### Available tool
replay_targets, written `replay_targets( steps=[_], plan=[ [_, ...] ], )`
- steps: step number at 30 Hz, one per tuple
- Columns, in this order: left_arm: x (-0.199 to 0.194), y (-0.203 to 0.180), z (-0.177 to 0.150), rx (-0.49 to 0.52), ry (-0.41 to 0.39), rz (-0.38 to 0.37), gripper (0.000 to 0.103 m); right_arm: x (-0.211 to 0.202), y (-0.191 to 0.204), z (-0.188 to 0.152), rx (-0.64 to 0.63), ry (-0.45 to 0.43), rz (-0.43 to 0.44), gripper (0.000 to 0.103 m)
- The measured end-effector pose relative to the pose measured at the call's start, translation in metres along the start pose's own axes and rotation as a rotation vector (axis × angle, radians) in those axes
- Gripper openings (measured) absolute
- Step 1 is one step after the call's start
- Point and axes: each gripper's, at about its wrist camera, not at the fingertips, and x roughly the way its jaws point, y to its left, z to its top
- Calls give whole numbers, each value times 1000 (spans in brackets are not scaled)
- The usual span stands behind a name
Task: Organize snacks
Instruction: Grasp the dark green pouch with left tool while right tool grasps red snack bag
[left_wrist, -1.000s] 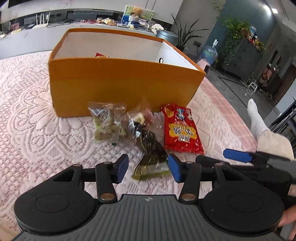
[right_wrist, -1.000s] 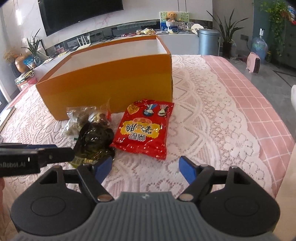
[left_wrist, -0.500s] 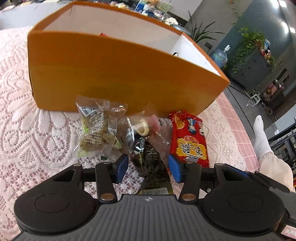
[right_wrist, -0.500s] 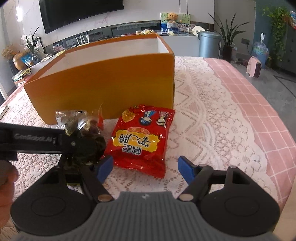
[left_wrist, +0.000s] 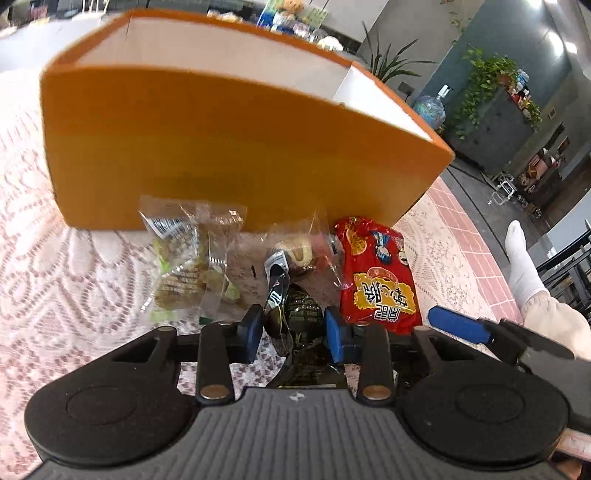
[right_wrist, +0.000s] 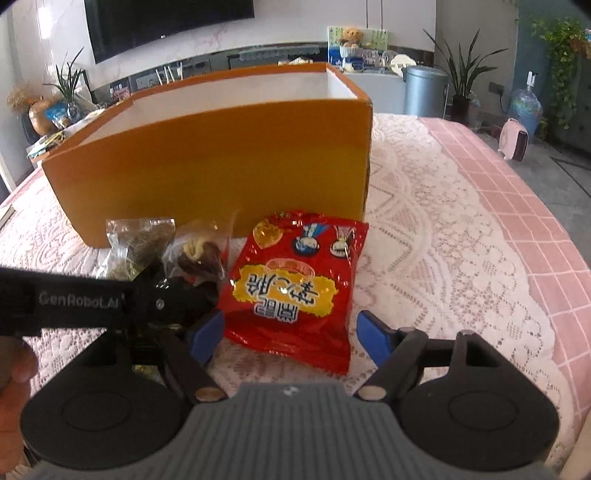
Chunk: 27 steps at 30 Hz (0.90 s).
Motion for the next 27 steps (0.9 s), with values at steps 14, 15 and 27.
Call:
replay_targets(
  steps=[14,15,27],
  plan=[
    [-38,16,8,32,-151,104,40,32,14,20,-4,1,-50,92],
    [-37,18,8,29,-151,100,40,35,14,20,0,6,-54,92],
    [-35,19,4,34,-151,90,40,50,17,16,-39,21,-77,85]
  ],
)
